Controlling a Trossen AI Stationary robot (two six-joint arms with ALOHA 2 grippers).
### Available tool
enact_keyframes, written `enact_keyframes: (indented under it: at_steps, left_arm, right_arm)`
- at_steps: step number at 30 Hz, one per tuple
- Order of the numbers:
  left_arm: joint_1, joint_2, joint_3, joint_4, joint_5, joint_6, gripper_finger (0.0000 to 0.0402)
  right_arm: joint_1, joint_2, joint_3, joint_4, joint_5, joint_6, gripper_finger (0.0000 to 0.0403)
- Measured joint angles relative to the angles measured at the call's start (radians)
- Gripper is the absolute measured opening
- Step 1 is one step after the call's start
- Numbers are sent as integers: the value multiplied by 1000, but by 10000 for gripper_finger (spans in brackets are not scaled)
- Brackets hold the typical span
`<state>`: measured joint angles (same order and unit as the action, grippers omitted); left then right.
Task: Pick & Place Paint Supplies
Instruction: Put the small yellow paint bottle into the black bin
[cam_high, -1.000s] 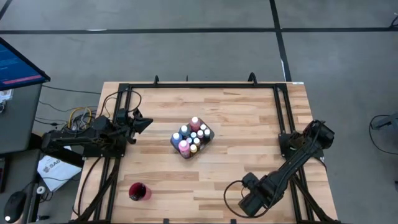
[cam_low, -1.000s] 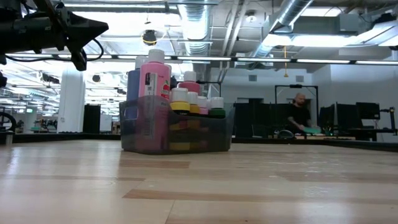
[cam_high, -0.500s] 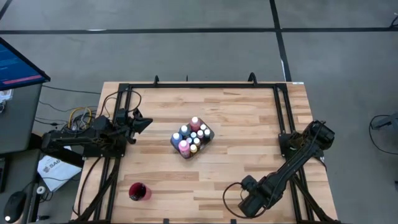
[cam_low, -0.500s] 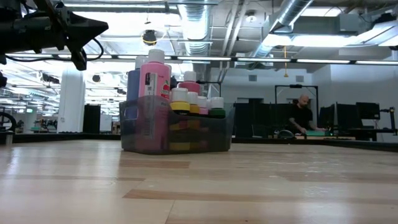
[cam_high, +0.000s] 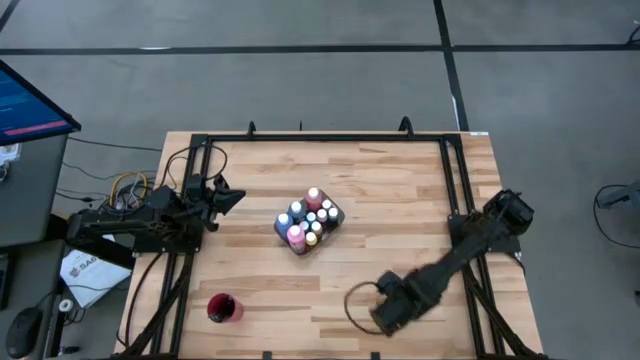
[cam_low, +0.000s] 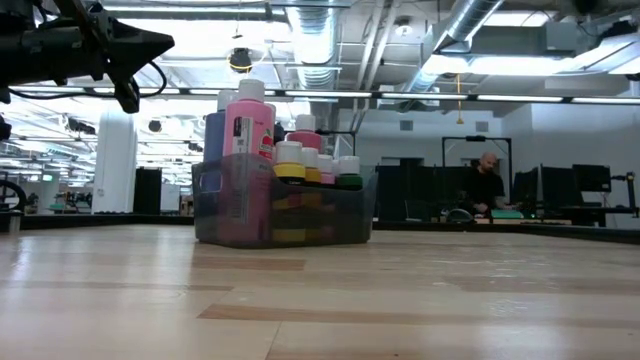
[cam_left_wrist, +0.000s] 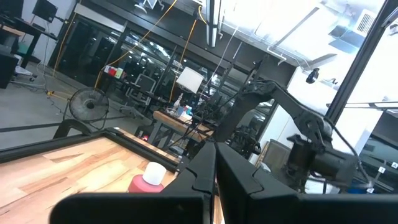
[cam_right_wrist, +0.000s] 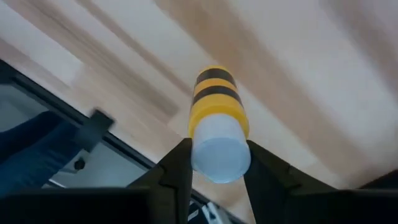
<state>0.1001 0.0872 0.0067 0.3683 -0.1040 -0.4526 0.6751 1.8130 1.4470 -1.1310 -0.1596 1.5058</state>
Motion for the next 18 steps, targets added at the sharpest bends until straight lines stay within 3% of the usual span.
enact_keyframes:
  at_steps: [9,18]
  left_arm:
    - [0,0,0,0,0,0,3]
    - [0,0,0,0,0,0,3]
  right_arm:
    - [-307,0,153,-97,51,-410,110]
    - [-541,7,302,-103,91,-630,112]
